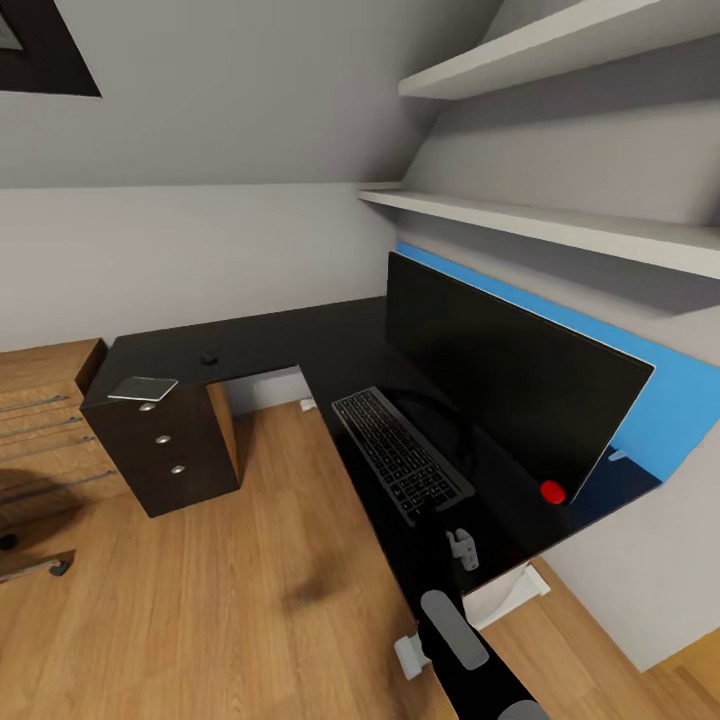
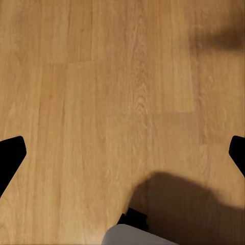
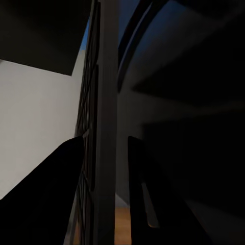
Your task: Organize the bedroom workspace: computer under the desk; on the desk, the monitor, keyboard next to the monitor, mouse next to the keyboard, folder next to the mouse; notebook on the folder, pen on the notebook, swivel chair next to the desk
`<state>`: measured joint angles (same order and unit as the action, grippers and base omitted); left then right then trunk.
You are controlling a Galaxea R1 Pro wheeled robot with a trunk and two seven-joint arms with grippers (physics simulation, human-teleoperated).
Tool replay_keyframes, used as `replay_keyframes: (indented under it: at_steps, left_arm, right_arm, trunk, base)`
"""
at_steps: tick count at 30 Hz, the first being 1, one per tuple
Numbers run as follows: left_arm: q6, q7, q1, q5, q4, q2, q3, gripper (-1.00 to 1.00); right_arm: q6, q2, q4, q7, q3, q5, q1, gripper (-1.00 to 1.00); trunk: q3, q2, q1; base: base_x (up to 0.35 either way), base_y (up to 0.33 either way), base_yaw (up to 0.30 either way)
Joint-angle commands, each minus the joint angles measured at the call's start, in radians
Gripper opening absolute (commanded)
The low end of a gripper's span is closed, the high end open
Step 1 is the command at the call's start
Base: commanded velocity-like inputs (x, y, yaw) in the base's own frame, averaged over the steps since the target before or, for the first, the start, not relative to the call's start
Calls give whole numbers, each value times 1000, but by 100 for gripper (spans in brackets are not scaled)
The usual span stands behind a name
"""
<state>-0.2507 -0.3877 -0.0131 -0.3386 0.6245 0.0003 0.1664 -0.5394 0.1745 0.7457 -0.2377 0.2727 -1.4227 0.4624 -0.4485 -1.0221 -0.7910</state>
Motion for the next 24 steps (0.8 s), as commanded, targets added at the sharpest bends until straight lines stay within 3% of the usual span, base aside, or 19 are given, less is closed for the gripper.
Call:
replay_keyframes:
  at_steps: [1, 10, 18, 24]
  left_arm:
    - [-6, -7, -1, -10, 0, 1, 7, 100]
    - [-6, -6, -1, -10, 0, 1, 7, 100]
    - [-6, -5, -1, -10, 0, 1, 7, 100]
    - [-6, -6, -1, -10, 0, 0, 7, 100]
  right_arm:
    - [-4, 0, -1, -7, 2, -10, 1, -100]
    - [-4, 0, -2, -5, 3, -14, 1, -100]
    - [-4, 0, -30, -6, 6, -77, 1, -100]
    - [-4, 0, -37, -6, 5, -87, 1, -100]
  trunk:
    - [-1, -1, 0]
    - [-1, -1, 0]
    - [-1, -1, 0]
    - [-1, -1, 0]
  base:
    - [16, 0, 0]
    - [3, 136, 0]
    - [0, 33, 0]
    - [0, 1, 0]
